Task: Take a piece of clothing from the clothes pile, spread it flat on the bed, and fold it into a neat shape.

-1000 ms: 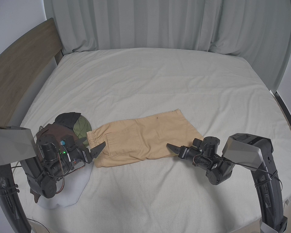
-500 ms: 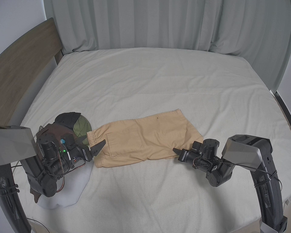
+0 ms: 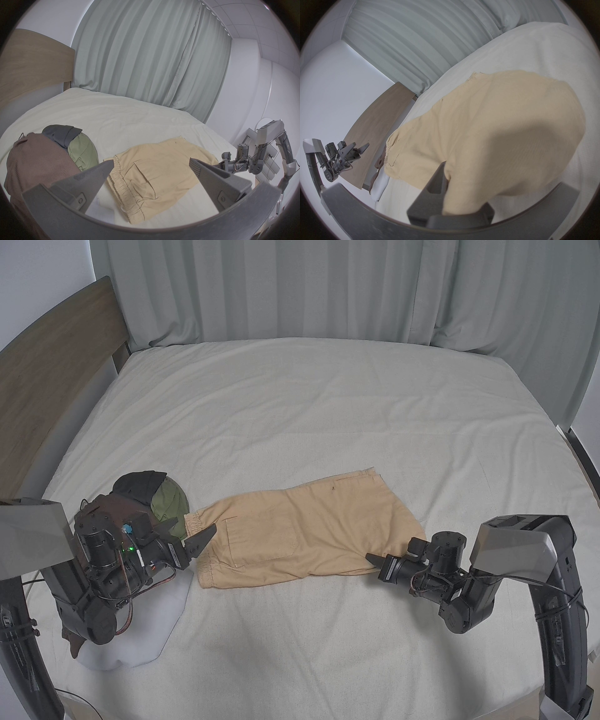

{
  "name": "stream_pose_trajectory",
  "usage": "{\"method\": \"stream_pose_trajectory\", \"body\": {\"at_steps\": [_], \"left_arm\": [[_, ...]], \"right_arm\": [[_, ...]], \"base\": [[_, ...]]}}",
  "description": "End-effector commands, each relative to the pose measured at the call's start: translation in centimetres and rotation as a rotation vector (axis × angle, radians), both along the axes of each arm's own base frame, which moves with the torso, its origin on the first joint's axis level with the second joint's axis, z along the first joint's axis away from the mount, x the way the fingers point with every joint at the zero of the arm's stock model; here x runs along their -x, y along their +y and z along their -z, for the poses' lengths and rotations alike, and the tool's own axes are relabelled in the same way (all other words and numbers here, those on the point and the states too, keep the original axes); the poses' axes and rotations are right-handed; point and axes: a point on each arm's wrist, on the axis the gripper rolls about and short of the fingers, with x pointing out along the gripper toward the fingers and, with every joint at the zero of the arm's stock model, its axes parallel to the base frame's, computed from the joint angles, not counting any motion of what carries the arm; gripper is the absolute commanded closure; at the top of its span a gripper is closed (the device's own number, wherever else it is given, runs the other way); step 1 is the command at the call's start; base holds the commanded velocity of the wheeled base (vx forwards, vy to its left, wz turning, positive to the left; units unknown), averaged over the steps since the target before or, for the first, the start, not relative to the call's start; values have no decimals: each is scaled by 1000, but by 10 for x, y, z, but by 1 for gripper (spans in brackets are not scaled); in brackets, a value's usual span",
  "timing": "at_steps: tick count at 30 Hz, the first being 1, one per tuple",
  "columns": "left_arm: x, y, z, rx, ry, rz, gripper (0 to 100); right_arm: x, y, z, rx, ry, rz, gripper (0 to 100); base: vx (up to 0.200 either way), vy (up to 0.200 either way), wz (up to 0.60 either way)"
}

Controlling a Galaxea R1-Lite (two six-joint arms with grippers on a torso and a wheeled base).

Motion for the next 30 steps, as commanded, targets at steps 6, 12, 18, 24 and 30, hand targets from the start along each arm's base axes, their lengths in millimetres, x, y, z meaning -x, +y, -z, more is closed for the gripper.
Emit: {"method": "stream_pose_trajectory", "body": {"at_steps": [6, 12, 18, 24, 30], "left_arm": [[-4, 3, -2, 8, -13, -11, 0], [-4, 3, -2, 8, -15, -11, 0], [-5, 5, -1, 21, -4, -17, 0], [-7, 6, 0, 27, -4, -22, 0], [-6, 7, 1, 30, 3, 7, 0]], "right_arm": [[39, -15, -28, 21, 45, 3, 100], [68, -25, -35, 49, 102, 2, 100], [97, -35, -37, 84, 169, 2, 100], [115, -43, -28, 135, 235, 17, 100], [115, -44, -24, 133, 228, 25, 100]], "base": [[0, 0, 0], [0, 0, 0], [0, 0, 0], [0, 0, 0], [0, 0, 0]]}}
